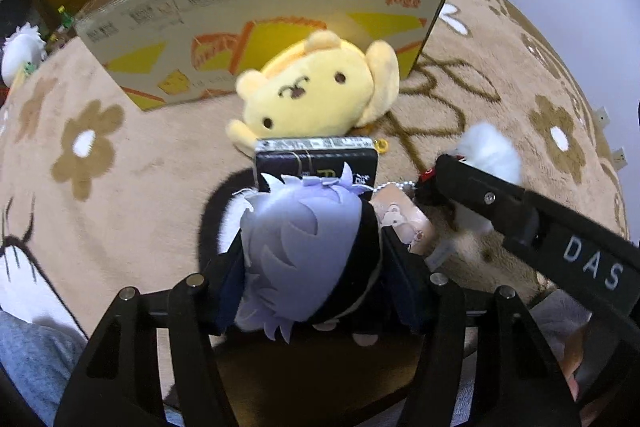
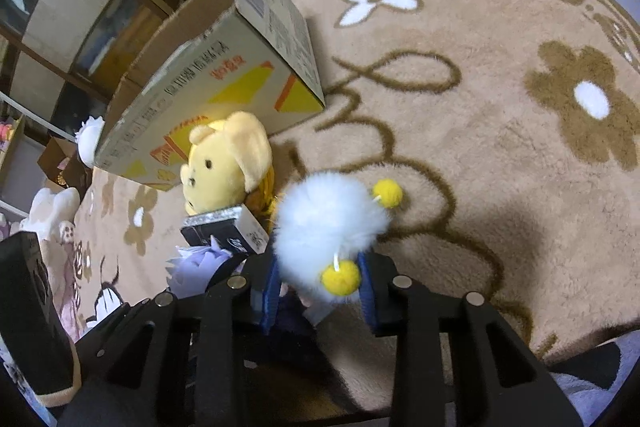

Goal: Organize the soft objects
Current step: 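Lift the doll with the left tool while the right tool carries the pompom over the box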

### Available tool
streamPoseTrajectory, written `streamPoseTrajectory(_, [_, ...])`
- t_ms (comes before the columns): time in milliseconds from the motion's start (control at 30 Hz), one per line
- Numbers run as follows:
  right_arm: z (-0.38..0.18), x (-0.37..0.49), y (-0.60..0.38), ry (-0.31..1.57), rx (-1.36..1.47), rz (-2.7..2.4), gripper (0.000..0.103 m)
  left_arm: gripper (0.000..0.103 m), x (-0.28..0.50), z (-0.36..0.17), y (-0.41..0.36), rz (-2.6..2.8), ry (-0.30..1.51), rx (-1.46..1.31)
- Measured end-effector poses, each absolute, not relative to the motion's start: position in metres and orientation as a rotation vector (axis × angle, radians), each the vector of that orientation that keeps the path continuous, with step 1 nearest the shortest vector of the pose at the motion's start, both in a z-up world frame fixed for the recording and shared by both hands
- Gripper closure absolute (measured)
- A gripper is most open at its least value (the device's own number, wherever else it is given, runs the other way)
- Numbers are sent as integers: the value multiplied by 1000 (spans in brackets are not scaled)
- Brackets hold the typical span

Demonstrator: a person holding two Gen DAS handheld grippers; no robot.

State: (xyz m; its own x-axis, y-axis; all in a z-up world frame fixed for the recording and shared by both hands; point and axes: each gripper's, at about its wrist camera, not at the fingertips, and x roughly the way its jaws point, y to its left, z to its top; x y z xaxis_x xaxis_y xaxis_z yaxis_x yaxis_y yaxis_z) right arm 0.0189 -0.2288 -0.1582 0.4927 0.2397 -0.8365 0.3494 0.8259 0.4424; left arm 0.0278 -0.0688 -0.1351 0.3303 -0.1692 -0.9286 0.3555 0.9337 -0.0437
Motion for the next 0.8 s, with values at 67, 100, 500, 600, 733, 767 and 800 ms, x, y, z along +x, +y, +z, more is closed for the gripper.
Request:
streamPoseTrajectory(67, [-153, 18, -229, 1051, 619, -66, 68, 42, 25, -128, -67, -341, 1157, 198])
streamPoseTrajectory(100, [-149, 18, -228, 1037, 615, -62, 68, 42, 23, -124, -67, -338, 1139, 208])
streamPoseTrajectory(500, [-91, 3, -231, 812, 577, -30, 68, 42, 17, -67, -43, -259, 926, 189])
streamPoseTrajectory(600, [-76, -1, -229, 753, 547, -18, 68, 42, 17, -53, -36, -238, 877, 180])
streamPoseTrajectory(733, [-55, -8, -223, 672, 489, -19, 68, 42, 21, -33, -23, -205, 811, 158])
streamPoseTrajectory(767, [-50, -8, -222, 655, 475, -24, 68, 42, 22, -28, -20, -200, 798, 148])
streamPoseTrajectory(800, [-42, -9, -221, 627, 457, -29, 68, 42, 23, -23, -18, -195, 786, 138])
